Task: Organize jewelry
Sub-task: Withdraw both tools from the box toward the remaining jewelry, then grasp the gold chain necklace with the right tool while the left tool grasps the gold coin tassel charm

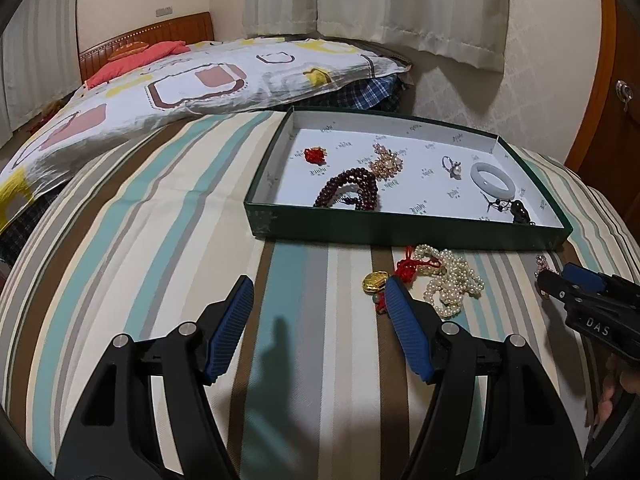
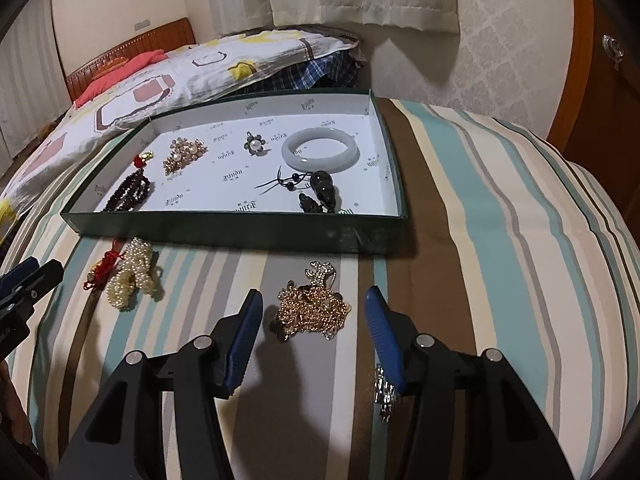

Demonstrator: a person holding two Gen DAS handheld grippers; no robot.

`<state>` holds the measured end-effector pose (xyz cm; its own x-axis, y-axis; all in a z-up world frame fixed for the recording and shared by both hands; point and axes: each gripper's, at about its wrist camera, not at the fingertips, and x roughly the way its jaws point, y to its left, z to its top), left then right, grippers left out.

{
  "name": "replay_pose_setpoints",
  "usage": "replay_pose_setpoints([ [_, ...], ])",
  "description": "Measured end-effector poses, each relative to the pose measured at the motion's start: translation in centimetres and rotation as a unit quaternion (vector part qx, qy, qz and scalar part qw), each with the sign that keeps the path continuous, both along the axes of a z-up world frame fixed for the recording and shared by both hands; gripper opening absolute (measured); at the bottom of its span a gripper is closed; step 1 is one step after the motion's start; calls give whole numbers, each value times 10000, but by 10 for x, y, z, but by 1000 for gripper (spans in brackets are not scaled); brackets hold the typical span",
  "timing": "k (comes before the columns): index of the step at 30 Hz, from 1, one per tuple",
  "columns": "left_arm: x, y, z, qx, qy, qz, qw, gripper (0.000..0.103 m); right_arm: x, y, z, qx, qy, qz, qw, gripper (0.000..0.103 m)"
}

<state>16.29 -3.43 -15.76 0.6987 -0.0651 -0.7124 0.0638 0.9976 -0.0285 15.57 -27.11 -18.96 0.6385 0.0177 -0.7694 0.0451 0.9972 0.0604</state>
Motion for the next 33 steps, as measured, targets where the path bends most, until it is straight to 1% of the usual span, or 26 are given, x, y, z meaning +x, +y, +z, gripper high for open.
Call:
replay_pose_setpoints([
  [3, 1, -2, -3, -19, 40, -23, 10000, 66, 1, -1, -2, -15, 33, 9, 10000, 51],
  [8, 4, -9, -7, -3, 100, -115, 9999, 66, -2, 1, 2, -75, 32, 62, 9999, 36],
  [10, 6, -12, -9, -2, 145, -162, 9998, 66, -2, 2, 2, -45, 22, 112, 9999, 26],
  [13, 8, -16, -12, 11, 194, -245, 9995, 66, -2, 3, 2, 22, 20, 198, 9998, 18],
  [17, 13, -21, -14, -5, 246, -339, 9991, 64, -3, 1, 1, 105, 15, 216, 9997, 17],
  [21, 23, -29, -17, 33, 347, -482, 9982, 50, -3, 1, 1, 140, 13, 221, 9997, 17],
  [22, 24, -30, -17, 25, 367, -500, 9981, 49, -3, 1, 1, 141, 14, 221, 9997, 17],
  [24, 27, -33, -19, 17, 418, -561, 9975, 43, -2, 1, 1, 152, 14, 227, 9996, 17],
  [25, 29, -34, -20, 26, 447, -589, 9973, 42, -2, 1, 1, 152, 14, 227, 9996, 17],
  [26, 30, -36, -22, 19, 490, -627, 9968, 38, -2, 1, 1, 156, 14, 227, 9996, 17],
  [27, 31, -36, -23, -8, 530, -664, 9964, 33, -2, 0, 1, 165, 14, 232, 9996, 17],
  [31, 32, -37, -23, -42, 541, -682, 9962, 24, -2, 1, 1, 194, 9, 243, 9995, 17],
  [33, 32, -35, -23, -106, 536, -692, 9961, 23, -2, 1, 1, 235, 5, 239, 9994, 16],
])
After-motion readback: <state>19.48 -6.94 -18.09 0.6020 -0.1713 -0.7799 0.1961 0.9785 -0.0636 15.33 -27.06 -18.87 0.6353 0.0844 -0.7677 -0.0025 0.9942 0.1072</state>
